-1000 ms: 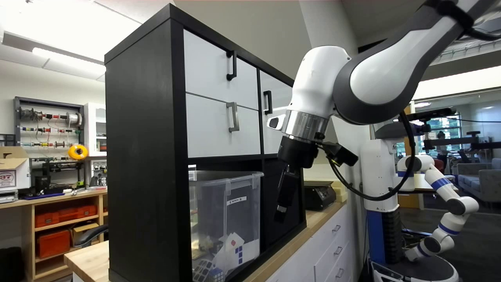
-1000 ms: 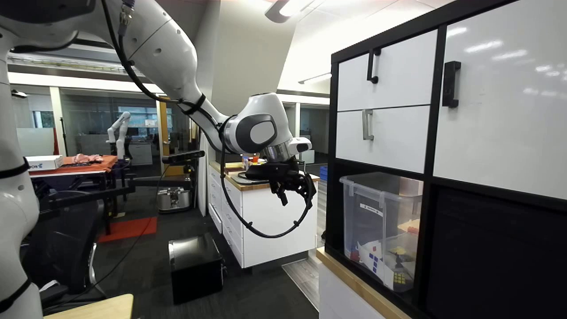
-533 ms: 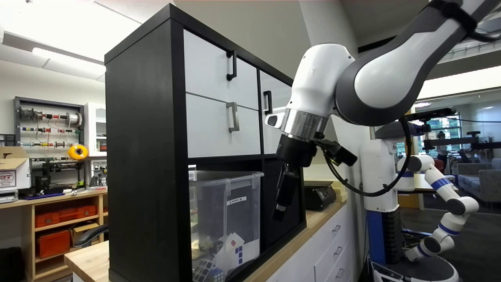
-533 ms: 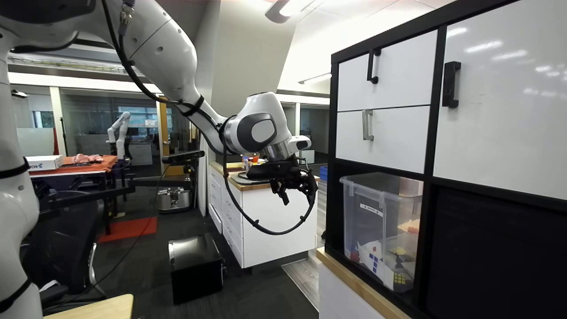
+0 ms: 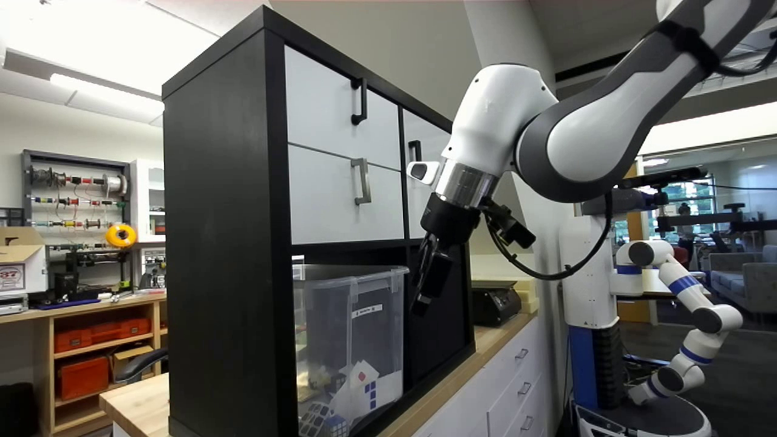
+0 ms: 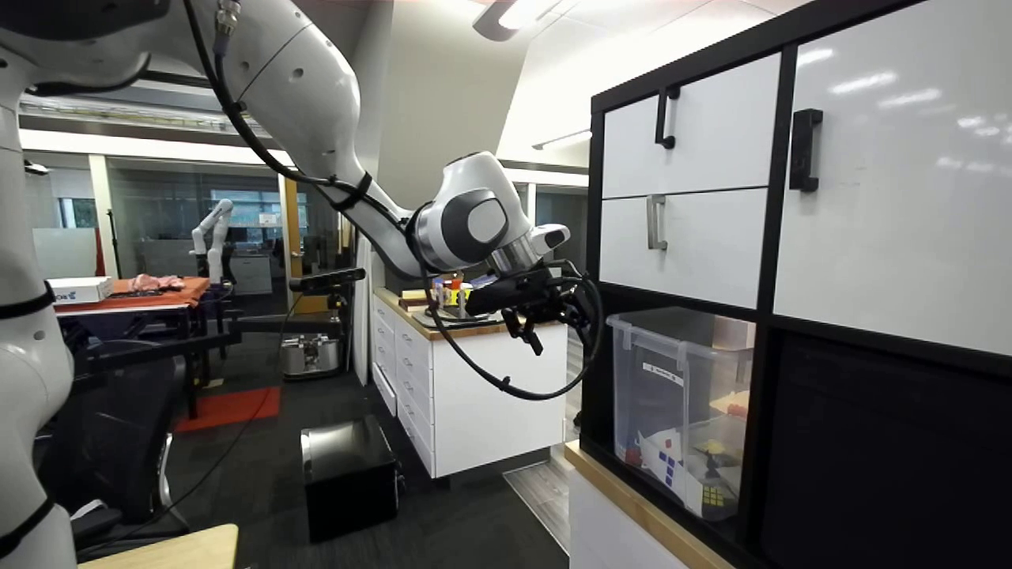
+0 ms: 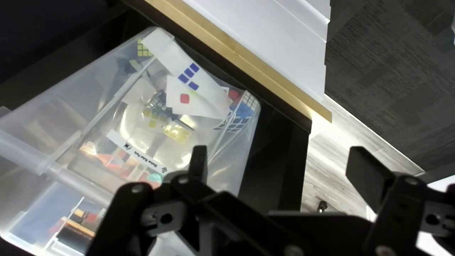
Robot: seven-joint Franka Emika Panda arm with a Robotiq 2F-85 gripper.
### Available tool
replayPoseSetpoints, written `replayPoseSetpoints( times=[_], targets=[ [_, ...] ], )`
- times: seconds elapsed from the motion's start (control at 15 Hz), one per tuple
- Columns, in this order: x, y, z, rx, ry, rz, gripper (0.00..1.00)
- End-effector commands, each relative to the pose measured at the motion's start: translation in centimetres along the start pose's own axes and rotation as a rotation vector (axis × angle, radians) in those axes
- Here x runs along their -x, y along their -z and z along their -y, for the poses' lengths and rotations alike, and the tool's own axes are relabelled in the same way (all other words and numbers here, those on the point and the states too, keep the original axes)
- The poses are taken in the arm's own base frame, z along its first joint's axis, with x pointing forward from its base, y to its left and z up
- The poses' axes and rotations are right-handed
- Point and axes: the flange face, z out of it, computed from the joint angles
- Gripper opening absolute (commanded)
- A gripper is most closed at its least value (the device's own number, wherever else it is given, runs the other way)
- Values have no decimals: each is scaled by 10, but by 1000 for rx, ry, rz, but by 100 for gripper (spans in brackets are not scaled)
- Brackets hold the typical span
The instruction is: Pull out the clear storage box
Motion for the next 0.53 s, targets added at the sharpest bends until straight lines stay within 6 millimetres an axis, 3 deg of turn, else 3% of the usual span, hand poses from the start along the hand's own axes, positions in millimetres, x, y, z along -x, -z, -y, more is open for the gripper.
replayPoseSetpoints(
  times=[0.0,0.2,0.47],
  targets=[
    [-5,-12,-21,47,65,-46,100],
    [-7,-21,-29,69,127,-85,100],
    [-15,-16,-32,104,246,-168,100]
  ],
)
